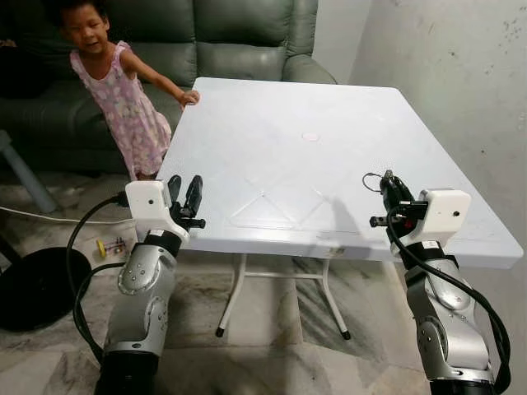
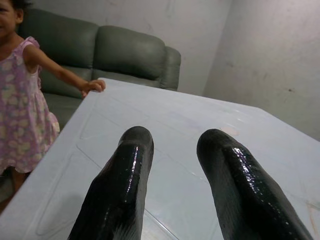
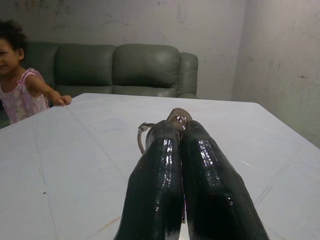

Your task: Hang keys on a hook

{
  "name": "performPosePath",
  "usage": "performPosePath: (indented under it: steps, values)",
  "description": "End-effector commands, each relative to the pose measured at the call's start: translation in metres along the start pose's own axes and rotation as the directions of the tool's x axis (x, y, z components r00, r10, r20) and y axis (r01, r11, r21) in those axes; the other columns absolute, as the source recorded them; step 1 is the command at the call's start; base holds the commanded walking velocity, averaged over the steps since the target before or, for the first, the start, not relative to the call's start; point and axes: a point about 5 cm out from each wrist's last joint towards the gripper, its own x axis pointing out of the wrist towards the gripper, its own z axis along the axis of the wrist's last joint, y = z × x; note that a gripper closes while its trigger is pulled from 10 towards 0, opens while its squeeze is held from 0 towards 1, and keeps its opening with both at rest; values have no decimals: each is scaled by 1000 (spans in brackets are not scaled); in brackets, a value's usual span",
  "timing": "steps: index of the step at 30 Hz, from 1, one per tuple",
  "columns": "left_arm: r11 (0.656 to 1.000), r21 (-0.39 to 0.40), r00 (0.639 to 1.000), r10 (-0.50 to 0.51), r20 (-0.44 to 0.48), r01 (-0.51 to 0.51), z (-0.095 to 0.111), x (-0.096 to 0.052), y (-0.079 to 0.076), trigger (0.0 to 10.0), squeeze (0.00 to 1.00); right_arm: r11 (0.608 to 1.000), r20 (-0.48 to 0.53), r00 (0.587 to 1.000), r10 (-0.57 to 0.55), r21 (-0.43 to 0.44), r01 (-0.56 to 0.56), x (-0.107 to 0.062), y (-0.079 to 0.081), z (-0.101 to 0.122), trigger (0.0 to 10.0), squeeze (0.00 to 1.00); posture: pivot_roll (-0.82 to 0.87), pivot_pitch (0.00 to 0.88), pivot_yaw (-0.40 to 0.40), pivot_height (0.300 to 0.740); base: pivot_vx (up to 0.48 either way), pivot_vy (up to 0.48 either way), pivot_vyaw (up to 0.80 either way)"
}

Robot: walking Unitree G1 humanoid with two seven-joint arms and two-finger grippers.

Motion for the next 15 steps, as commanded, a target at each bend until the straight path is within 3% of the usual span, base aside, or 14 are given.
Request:
performPosePath:
  steps: [1,15]
  values:
    - [1000,5,1000,-17,3,17,3,3,-4,10000,0,1000,-9,1000,-6,-7,6,1,-1,1,10000,0,113,0,-52,736,0,0,-463]
    - [1000,15,1000,18,11,-18,12,10,7,10000,0,1000,-22,1000,-12,0,12,4,-1,0,10000,0,119,0,-46,736,0,0,-667]
